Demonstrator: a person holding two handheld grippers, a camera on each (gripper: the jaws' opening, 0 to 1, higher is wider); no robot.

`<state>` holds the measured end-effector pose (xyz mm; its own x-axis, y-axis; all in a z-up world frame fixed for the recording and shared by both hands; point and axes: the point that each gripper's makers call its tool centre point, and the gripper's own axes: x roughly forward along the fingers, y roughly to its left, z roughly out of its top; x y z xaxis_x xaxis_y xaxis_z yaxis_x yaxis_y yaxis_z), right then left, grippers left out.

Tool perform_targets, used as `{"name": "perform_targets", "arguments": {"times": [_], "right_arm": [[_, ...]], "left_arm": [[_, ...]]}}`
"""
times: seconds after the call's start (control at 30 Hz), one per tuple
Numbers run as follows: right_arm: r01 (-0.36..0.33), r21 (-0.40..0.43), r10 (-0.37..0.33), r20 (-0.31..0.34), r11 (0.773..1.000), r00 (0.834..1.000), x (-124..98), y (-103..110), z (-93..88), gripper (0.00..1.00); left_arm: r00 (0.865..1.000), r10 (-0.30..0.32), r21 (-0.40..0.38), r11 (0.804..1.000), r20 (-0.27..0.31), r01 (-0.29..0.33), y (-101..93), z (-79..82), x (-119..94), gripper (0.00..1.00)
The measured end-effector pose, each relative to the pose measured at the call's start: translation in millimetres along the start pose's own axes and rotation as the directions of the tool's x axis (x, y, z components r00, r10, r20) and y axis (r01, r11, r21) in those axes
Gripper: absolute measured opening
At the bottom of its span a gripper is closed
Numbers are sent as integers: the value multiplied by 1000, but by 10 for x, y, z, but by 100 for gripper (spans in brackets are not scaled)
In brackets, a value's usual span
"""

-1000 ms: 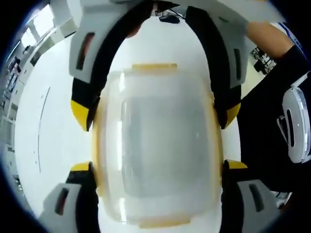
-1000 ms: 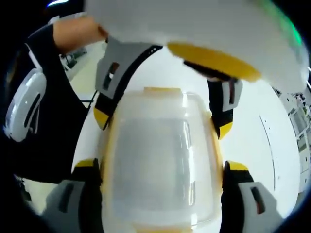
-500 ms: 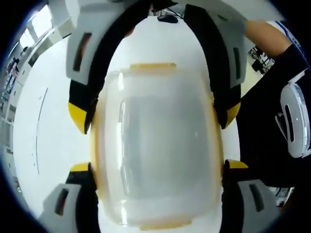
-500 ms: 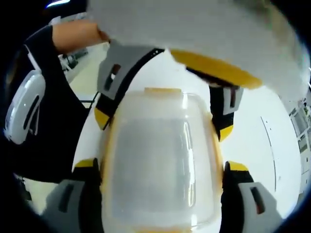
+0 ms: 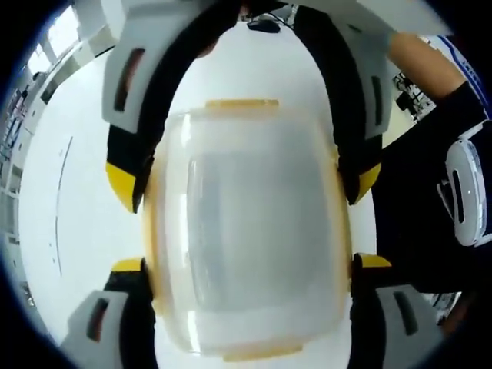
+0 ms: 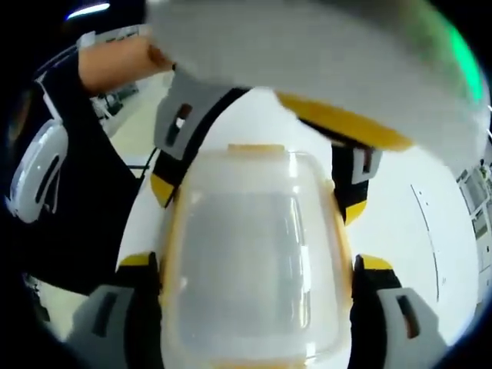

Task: Snap each plastic latch of the storage box into its locked position after aligning the lid with the box until every specified latch is closed and the lid sits flush.

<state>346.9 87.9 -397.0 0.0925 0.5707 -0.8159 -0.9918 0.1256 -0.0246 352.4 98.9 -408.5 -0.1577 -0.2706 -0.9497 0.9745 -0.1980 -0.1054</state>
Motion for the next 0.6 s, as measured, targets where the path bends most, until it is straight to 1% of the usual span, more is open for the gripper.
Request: {"name": "perform_targets", "arguments": {"times": [0.03, 0.07, 0.13, 0.2, 0.27, 0.33, 0.37, 0.43, 0.47, 0.5, 0.53, 0.57, 0.6], "right_arm": [[1, -2, -1, -6, 1000, 1000, -4, 6, -3, 100], [0, -2, 0, -6, 1000, 1000, -9, 5, -7, 100], [-9, 0, 9, 3, 1000, 1000, -24, 2, -7, 100], [-11, 2, 11, 8, 1000, 1000, -29, 3, -3, 100], [-4, 1, 4, 1, 1000, 1000, -35, 11, -1, 100], [17, -5, -17, -11, 1000, 1000, -67, 10, 5, 100], [26, -13, -26, -8, 1000, 1000, -95, 8, 18, 100], [46, -8, -46, 16, 999, 999, -187, -14, 84, 100], [58, -8, -57, 35, 998, 998, -247, -24, 135, 100], [69, -9, -69, 48, 998, 997, -312, -30, 178, 100], [79, -13, -78, 61, 997, 995, -357, -37, 215, 100], [104, -14, -102, 91, 994, 991, -454, -60, 300, 100], [114, -12, -112, 103, 993, 988, -524, -64, 344, 100]], "left_arm": [[1000, 2, 1, 1000, 8, -2, -3, 2, -3, 100], [1000, 5, 1, 1000, 27, -5, -2, 10, -9, 100], [997, 5, 2, 1000, 79, -5, 1, 37, -20, 100], [991, 8, 3, 1000, 136, -8, 1, 55, -41, 100], [986, 13, 0, 1000, 168, -14, 3, 55, -68, 100], [984, 19, -4, 1000, 179, -19, 3, 40, -113, 100], [984, 29, -16, 1000, 175, -26, 18, 19, -145, 100], [981, 65, -11, 998, 181, -64, 68, -6, -256, 100], [975, 105, -7, 994, 194, -106, 133, 0, -333, 100], [968, 133, -13, 991, 213, -133, 174, 18, -418, 100], [962, 146, -14, 989, 231, -147, 192, 39, -478, 100], [949, 161, -27, 987, 273, -159, 199, 95, -604, 100], [936, 170, -43, 985, 307, -165, 196, 144, -707, 100]]}}
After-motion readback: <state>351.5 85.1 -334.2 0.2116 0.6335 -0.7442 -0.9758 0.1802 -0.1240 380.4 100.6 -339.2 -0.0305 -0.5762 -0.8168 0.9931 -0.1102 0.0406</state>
